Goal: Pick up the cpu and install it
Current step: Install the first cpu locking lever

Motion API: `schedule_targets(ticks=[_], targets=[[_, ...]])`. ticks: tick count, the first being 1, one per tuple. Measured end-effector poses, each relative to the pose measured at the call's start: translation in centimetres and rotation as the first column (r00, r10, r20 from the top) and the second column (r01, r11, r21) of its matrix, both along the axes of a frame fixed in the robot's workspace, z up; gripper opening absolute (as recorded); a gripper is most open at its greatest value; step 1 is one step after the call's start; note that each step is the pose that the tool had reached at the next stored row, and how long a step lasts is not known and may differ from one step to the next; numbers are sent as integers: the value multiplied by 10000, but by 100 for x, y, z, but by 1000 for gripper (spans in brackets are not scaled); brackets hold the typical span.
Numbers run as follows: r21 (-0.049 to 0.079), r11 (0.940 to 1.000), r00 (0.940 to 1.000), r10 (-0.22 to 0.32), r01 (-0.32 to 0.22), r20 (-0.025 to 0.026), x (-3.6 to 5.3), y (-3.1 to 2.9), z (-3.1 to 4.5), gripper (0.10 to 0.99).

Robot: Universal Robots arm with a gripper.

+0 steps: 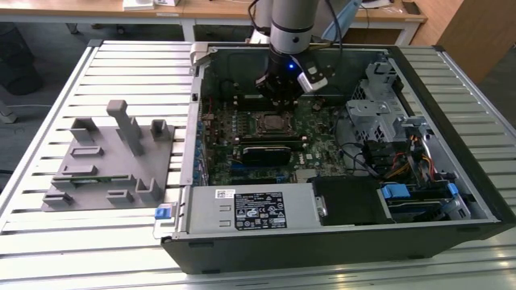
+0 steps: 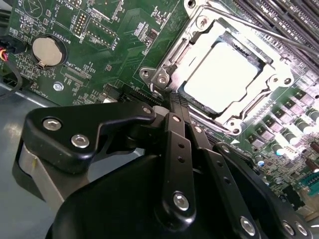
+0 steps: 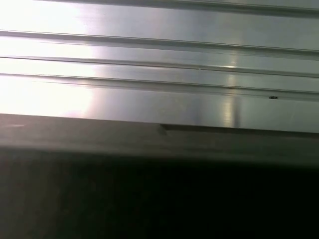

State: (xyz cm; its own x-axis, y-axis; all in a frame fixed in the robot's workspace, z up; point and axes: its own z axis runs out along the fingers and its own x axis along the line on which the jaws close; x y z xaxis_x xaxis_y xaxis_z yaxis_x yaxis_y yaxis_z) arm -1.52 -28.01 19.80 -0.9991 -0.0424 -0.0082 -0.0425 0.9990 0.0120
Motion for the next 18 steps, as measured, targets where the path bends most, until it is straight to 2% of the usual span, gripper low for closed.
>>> schedule_targets(ticks=[5, 9, 11, 18], targets=[[0, 10000, 10000, 1, -1, -19, 2, 6, -10, 106], [150, 9999, 10000, 1, 0, -26, 3, 8, -12, 106], [186, 9998, 10000, 0, 1, -32, 3, 10, -9, 106], [182, 9998, 10000, 0, 1, -74, 3, 9, 87, 106]])
